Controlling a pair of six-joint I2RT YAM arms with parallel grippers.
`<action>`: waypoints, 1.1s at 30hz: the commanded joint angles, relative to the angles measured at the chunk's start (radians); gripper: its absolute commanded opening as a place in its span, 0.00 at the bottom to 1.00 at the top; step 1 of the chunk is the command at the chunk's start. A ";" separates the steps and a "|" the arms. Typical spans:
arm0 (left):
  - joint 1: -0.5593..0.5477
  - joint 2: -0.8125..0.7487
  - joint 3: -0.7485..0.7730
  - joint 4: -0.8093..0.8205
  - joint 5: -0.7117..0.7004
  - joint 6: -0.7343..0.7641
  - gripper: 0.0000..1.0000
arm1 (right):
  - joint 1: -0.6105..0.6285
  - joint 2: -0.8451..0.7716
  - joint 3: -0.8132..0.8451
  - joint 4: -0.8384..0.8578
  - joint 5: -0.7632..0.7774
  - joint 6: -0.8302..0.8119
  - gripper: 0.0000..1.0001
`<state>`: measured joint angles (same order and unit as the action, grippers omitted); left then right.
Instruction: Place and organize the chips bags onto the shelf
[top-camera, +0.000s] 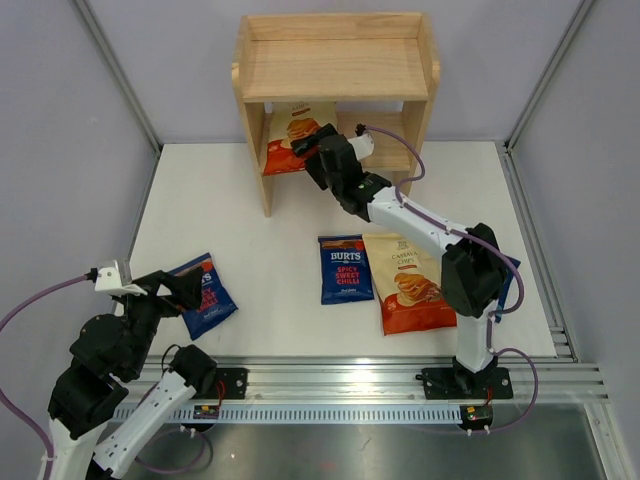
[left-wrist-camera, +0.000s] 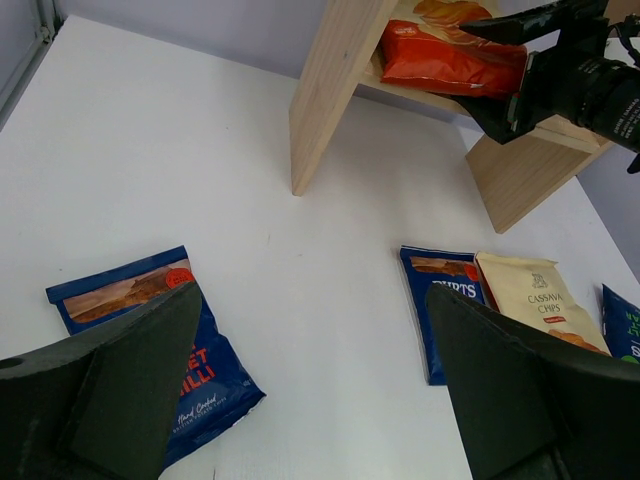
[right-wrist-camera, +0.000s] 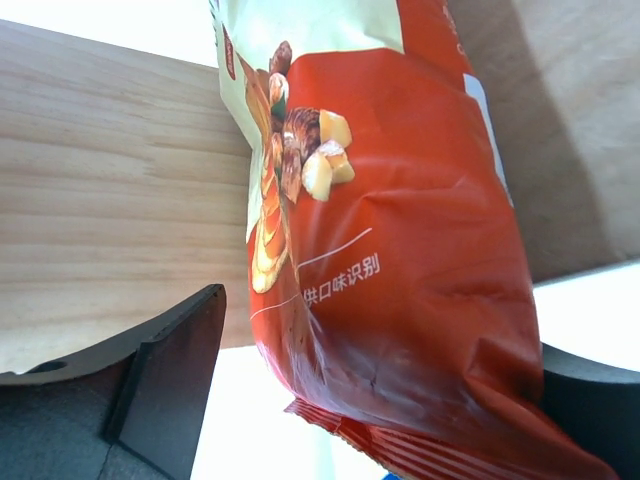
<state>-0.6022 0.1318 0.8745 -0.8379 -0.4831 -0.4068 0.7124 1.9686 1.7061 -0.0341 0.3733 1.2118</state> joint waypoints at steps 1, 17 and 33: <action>-0.001 -0.004 0.004 0.030 -0.022 0.016 0.99 | -0.001 -0.077 -0.037 -0.104 0.027 -0.043 0.86; -0.001 0.003 0.004 0.031 -0.018 0.011 0.99 | -0.028 -0.060 -0.028 -0.030 -0.083 -0.009 0.37; -0.001 0.003 0.004 0.030 -0.022 0.014 0.99 | -0.019 0.047 0.129 -0.147 -0.074 0.012 0.64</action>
<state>-0.6022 0.1318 0.8745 -0.8379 -0.4831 -0.4072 0.6823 2.0716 1.8553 -0.1276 0.2787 1.2491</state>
